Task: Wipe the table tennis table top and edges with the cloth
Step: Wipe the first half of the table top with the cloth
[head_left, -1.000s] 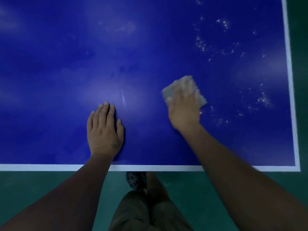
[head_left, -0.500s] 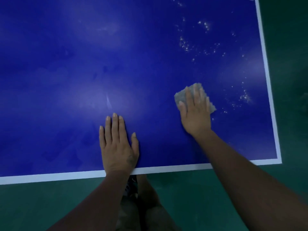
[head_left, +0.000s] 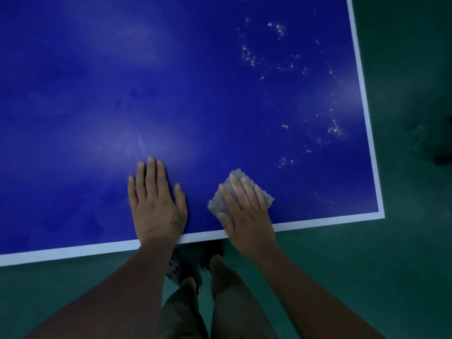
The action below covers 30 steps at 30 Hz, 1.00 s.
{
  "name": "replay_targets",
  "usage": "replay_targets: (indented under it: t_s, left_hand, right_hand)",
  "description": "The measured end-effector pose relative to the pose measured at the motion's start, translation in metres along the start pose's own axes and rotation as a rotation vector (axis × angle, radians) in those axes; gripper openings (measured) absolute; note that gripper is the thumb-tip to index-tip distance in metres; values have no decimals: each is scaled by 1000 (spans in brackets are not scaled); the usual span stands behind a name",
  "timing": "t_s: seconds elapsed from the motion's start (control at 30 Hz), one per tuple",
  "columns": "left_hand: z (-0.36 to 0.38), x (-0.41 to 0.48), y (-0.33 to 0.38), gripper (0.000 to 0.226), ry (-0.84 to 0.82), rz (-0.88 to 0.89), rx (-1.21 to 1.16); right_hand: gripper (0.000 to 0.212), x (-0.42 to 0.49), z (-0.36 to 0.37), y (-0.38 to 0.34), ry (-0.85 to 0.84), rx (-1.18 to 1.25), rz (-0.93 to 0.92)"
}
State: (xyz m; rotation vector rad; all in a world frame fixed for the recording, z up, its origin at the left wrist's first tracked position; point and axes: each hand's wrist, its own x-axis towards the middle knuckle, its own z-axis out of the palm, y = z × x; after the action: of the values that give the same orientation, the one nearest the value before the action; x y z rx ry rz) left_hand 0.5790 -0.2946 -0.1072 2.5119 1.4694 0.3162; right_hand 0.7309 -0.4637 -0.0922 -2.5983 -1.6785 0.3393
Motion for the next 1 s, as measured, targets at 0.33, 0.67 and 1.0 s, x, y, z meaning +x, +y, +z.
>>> replay_targets:
  t_s: [0.33, 0.67, 1.0]
  left_hand:
    - [-3, -1, 6, 68, -4, -14, 34]
    - [-10, -3, 12, 68, 1, -18, 51]
    - [-8, -11, 20, 58, 51, -16, 118]
  right_hand:
    - [66, 138, -45, 82, 40, 20, 308]
    - [64, -2, -6, 42, -40, 49, -125]
    - [67, 66, -32, 93, -30, 65, 190]
